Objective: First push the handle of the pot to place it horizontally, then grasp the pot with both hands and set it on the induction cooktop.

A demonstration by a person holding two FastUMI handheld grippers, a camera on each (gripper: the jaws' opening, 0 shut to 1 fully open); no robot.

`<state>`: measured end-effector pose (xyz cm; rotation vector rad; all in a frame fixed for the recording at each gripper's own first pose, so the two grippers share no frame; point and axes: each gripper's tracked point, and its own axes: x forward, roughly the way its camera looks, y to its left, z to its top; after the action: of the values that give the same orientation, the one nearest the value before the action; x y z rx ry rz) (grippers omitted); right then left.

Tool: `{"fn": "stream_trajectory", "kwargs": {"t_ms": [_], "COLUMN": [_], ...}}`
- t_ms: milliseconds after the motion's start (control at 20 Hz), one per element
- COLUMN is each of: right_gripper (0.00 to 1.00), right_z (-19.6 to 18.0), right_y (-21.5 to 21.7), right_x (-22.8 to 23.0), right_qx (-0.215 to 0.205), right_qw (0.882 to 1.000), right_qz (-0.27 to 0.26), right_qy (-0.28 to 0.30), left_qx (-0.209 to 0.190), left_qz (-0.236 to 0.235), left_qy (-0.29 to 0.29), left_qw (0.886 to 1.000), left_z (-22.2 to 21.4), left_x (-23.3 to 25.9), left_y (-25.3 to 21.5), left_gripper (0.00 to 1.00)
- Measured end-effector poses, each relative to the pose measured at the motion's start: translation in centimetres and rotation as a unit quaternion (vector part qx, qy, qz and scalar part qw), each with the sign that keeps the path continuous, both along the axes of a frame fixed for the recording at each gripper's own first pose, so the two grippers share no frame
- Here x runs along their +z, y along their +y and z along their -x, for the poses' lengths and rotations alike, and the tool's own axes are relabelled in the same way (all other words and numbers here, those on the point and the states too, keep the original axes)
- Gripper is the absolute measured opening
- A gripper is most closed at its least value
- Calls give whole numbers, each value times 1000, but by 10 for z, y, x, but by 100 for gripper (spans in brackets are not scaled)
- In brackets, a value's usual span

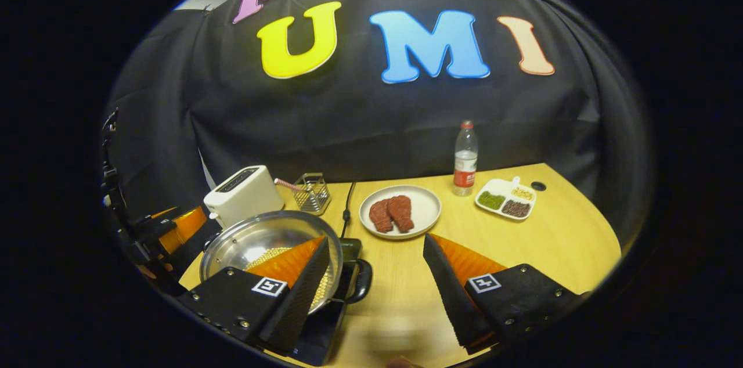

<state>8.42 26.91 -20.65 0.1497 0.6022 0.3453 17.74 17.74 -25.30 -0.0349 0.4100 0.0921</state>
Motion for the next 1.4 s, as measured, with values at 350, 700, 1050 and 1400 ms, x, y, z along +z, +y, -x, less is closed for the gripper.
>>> {"fn": "stream_trajectory", "kwargs": {"t_ms": [350,700,1050,1400], "right_gripper": [98,98,97,97], "right_z": [36,78,110,127], "right_y": [-126,-233,-275,-277], "right_x": [53,100,129,135], "right_qx": [-17,-33,-65,-84], "right_qw": [997,990,984,983], "right_qz": [16,24,11,21], "right_qy": [-73,-134,-164,-162], "left_qx": [-19,-60,-89,-86], "left_qz": [20,4,13,8], "left_qy": [-79,-122,-152,-178], "left_qw": [996,991,984,980], "left_z": [71,136,178,203], "left_x": [104,165,207,228], "left_y": [-114,-227,-267,-240], "left_gripper": [97,94,100,100]}}
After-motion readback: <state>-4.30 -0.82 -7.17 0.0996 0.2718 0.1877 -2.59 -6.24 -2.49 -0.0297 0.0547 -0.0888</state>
